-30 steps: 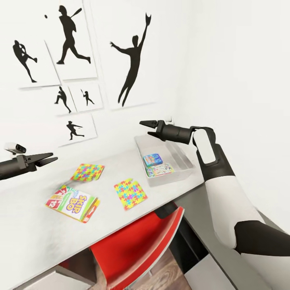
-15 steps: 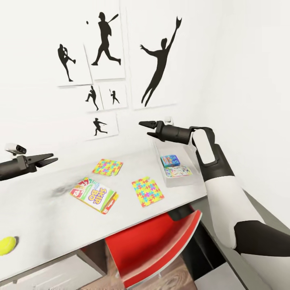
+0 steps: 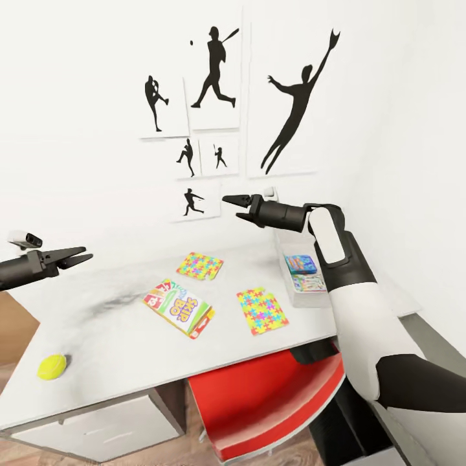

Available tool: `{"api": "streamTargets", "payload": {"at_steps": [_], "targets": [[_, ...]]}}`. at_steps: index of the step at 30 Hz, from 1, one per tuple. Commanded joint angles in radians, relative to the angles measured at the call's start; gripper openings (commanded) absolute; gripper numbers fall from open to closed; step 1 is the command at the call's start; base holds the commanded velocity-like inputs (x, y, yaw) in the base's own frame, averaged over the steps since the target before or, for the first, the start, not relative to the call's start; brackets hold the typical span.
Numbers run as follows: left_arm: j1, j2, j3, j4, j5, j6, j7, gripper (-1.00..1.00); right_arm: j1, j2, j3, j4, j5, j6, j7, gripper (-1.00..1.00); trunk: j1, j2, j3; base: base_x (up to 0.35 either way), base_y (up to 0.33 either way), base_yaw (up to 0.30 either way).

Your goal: Put all the toys in the child's room - the three board games (two on the bed and one on the table), the two jigsaw puzzles on the table, and the tennis ball on the table - inside the toy box on the table in the child's room.

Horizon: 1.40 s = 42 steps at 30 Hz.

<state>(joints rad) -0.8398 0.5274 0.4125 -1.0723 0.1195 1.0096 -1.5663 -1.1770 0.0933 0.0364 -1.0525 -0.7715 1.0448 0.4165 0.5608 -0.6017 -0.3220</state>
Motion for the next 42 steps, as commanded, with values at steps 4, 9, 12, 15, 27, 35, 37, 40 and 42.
{"api": "streamTargets", "payload": {"at_steps": [4, 9, 12, 15, 27, 35, 37, 40, 42], "targets": [[0.002, 0.001, 0.0, 0.0, -0.001, 0.011, -0.004, 1.0, -0.001, 0.0, -0.001, 0.0, 0.012, 0.002, 0.01, 1.0, 0.0, -0.001, 0.001, 0.0, 0.0, 0.269], [0.006, 0.002, 0.0, 0.0, -0.001, 0.01, -0.004, 1.0, -0.001, 0.0, -0.002, 0.0, 0.013, 0.002, 0.01, 1.0, 0.0, -0.001, 0.004, 0.0, 0.0, 0.269], [0.006, 0.002, 0.0, 0.0, -0.001, 0.01, -0.004, 1.0, -0.001, -0.001, -0.002, 0.001, 0.014, 0.002, 0.01, 1.0, 0.0, -0.001, 0.006, 0.0, 0.0, 0.269], [0.007, 0.002, 0.0, 0.0, -0.001, 0.01, -0.004, 1.0, -0.001, -0.001, -0.003, 0.002, 0.015, 0.002, 0.01, 1.0, 0.0, -0.001, 0.008, 0.0, 0.0, 0.269], [0.008, 0.002, 0.0, 0.0, -0.003, 0.01, -0.004, 1.0, 0.0, -0.001, -0.003, 0.002, 0.019, 0.002, 0.01, 1.0, 0.0, -0.001, 0.019, 0.0, 0.0, 0.212], [0.008, 0.002, 0.0, 0.0, -0.003, 0.01, -0.004, 1.0, 0.019, -0.001, -0.003, 0.0, 0.022, 0.002, 0.01, 1.0, 0.0, -0.001, 0.032, 0.0, 0.0, 0.019], [0.008, 0.002, 0.0, 0.0, -0.003, 0.009, -0.004, 1.0, 0.021, -0.001, -0.003, 0.0, 0.021, 0.002, 0.01, 1.0, 0.0, -0.001, 0.035, 0.0, 0.0, 0.003], [0.008, 0.002, 0.0, 0.0, -0.003, 0.01, -0.004, 1.0, 0.021, -0.001, -0.003, 0.0, 0.021, 0.002, 0.01, 1.0, 0.0, -0.001, 0.04, 0.0, 0.0, 0.001], [0.008, 0.002, -0.001, 0.0, -0.003, 0.009, -0.004, 1.0, 0.022, -0.002, -0.003, 0.0, 0.021, 0.002, 0.01, 1.0, 0.0, -0.001, 0.043, 0.0, 0.0, 0.0]]}}
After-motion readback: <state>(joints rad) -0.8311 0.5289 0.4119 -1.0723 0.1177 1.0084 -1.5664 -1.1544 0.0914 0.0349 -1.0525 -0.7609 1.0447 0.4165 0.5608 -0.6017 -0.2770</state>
